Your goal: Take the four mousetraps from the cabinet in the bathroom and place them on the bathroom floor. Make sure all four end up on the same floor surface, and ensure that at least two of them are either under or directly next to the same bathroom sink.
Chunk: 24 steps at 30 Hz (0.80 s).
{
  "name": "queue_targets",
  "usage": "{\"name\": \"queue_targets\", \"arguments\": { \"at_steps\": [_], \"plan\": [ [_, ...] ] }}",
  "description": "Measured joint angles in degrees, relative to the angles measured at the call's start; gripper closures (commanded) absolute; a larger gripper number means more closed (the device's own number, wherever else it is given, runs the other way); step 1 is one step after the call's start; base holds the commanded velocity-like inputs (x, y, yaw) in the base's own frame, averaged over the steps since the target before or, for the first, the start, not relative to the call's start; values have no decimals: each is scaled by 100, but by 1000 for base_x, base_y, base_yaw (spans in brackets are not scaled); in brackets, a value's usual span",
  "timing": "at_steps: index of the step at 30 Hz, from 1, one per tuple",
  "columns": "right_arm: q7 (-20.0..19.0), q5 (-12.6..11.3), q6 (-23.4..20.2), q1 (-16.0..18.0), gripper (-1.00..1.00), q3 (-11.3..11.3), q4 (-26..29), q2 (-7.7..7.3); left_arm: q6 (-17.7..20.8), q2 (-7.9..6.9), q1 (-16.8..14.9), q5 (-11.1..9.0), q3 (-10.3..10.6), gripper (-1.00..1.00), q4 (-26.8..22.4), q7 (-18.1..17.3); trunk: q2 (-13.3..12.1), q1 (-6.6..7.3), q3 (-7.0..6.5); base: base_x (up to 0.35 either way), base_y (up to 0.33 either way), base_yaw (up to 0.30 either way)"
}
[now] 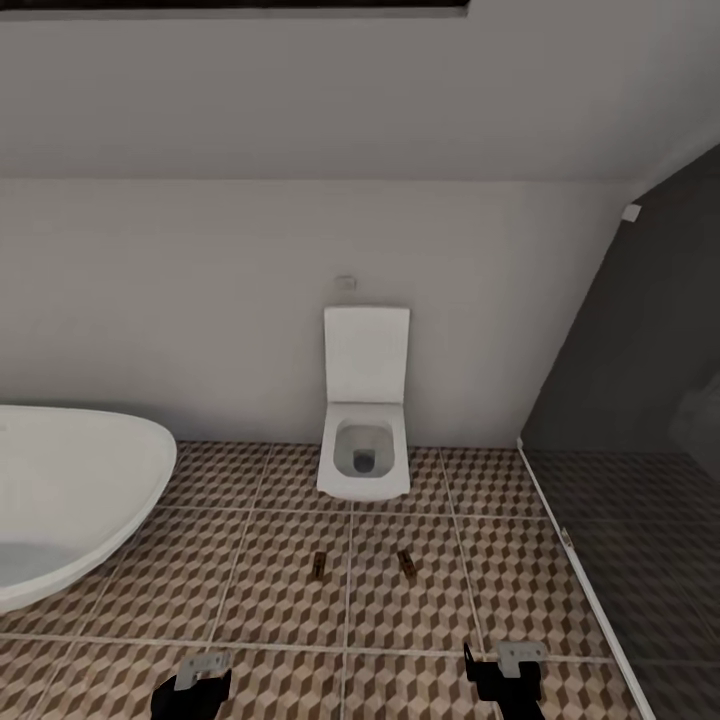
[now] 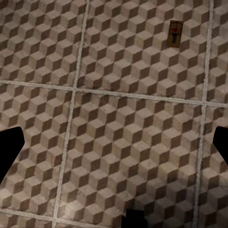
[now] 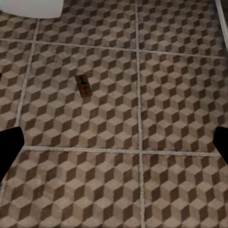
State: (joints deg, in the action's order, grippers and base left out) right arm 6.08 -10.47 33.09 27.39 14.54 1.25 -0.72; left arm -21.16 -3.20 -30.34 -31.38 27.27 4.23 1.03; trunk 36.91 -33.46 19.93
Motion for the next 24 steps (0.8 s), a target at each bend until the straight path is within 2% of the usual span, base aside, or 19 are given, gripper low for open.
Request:
{"name": "queue_targets", "arguments": {
  "at_steps": [24],
  "plan": [
    [0, 0, 0, -1, -100, -2, 0, -7, 0, -60, 1, -7, 1, -100, 1, 15, -965, 528, -651, 0, 0, 0]
  ]
}}
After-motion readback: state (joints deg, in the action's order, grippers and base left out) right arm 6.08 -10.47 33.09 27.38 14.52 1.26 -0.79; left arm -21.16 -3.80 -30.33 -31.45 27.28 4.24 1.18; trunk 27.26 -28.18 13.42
